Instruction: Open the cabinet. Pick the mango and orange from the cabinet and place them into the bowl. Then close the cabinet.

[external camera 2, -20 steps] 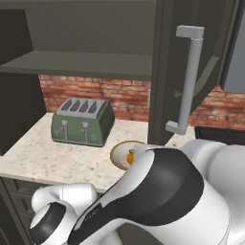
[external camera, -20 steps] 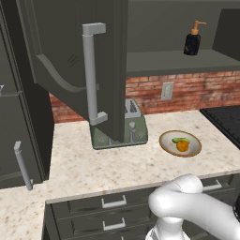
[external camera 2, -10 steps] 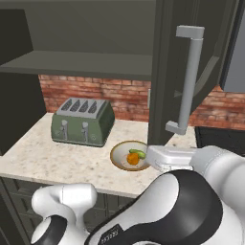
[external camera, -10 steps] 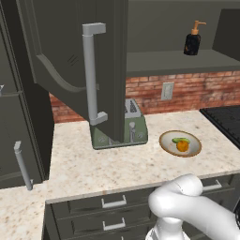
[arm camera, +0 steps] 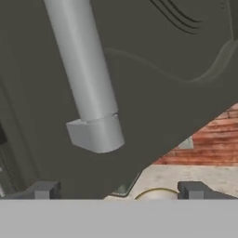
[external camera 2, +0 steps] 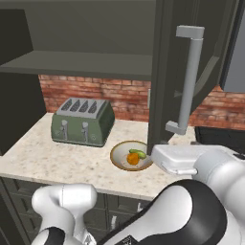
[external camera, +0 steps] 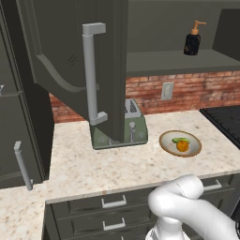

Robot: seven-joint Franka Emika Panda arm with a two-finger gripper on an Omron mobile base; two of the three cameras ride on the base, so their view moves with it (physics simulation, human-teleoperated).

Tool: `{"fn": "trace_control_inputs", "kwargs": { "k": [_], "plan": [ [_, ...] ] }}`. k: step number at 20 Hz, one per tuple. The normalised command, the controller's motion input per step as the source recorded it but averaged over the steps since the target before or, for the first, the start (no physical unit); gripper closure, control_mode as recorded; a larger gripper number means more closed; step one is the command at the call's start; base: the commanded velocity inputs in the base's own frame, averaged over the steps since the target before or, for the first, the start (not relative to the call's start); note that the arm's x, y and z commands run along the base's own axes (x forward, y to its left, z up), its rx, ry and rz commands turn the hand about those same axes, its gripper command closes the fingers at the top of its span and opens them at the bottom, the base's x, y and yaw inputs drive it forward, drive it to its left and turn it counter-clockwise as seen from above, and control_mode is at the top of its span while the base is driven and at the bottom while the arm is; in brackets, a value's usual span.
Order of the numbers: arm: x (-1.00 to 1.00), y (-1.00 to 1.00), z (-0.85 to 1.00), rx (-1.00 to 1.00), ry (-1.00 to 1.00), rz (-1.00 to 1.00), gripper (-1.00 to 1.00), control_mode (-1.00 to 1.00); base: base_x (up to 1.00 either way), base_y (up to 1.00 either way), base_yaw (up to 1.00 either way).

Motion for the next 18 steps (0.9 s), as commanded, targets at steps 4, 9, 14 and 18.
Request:
{"fn": "trace_control_inputs", "kwargs": {
  "k": [4, 9, 14, 18],
  "plan": [
    [0.24, 0.0, -0.09, 0.06, -0.13, 0.0, -1.0, -1.0, 0.0, 0.0, 0.0],
    [0.24, -0.01, -0.05, 0.07, -0.1, 0.0, -1.0, -1.0, 0.0, 0.0, 0.0],
    [0.19, 0.0, 0.0, 0.08, -0.06, 0.0, -1.0, -1.0, 0.0, 0.0, 0.0],
    [0.21, 0.0, 0.0, 0.09, -0.01, 0.0, -1.0, -1.0, 0.0, 0.0, 0.0]
  ]
}}
